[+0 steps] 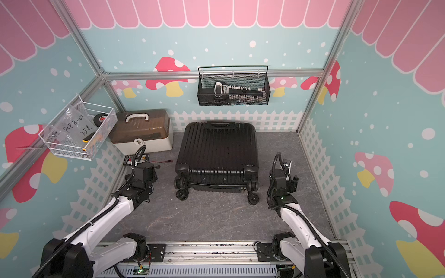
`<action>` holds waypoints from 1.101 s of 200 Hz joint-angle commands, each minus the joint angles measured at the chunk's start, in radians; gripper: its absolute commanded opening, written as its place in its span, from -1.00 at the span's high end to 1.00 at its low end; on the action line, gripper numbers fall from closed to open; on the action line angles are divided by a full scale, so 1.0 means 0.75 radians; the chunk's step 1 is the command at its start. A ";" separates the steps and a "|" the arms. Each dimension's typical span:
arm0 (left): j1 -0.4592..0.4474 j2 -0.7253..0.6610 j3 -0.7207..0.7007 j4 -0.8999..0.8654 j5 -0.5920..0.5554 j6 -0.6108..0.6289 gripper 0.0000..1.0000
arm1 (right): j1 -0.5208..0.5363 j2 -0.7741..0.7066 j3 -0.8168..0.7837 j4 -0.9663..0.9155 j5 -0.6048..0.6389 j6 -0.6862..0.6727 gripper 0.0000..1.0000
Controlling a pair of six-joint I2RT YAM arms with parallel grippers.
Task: Close the suitcase zippers
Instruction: Reset both arms
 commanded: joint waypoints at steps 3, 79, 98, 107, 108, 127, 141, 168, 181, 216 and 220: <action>0.008 0.083 -0.044 0.315 0.032 0.210 -0.63 | -0.040 0.085 -0.027 0.151 -0.032 -0.057 -0.59; 0.057 0.361 -0.123 0.722 0.535 0.420 -0.66 | -0.089 0.282 -0.095 0.473 -0.120 -0.079 -0.66; 0.084 0.374 -0.129 0.775 0.626 0.410 -0.67 | -0.092 0.301 -0.117 0.577 -0.166 -0.114 -0.67; 0.101 0.371 -0.147 0.818 0.661 0.385 -0.67 | -0.092 0.311 -0.126 0.629 -0.191 -0.138 -0.67; 0.105 0.370 -0.151 0.828 0.669 0.383 -0.67 | -0.093 0.313 -0.128 0.636 -0.194 -0.141 -0.67; 0.159 0.371 -0.203 0.987 0.761 0.357 -0.67 | -0.093 0.341 -0.156 0.767 -0.242 -0.189 -0.67; 0.186 0.380 -0.231 1.075 0.791 0.350 -0.67 | -0.093 0.378 -0.169 0.869 -0.278 -0.232 -0.68; 0.225 0.535 -0.356 1.470 0.836 0.333 -0.67 | -0.099 0.538 -0.150 1.016 -0.374 -0.269 -0.69; 0.225 0.572 -0.401 1.621 0.847 0.341 -0.68 | -0.099 0.610 -0.157 1.098 -0.418 -0.291 -0.71; 0.227 0.557 -0.398 1.585 0.841 0.330 -0.68 | -0.096 0.642 -0.173 1.143 -0.455 -0.309 -0.82; 0.227 0.547 -0.391 1.538 0.825 0.321 -0.69 | -0.098 0.644 -0.171 1.147 -0.462 -0.312 -0.86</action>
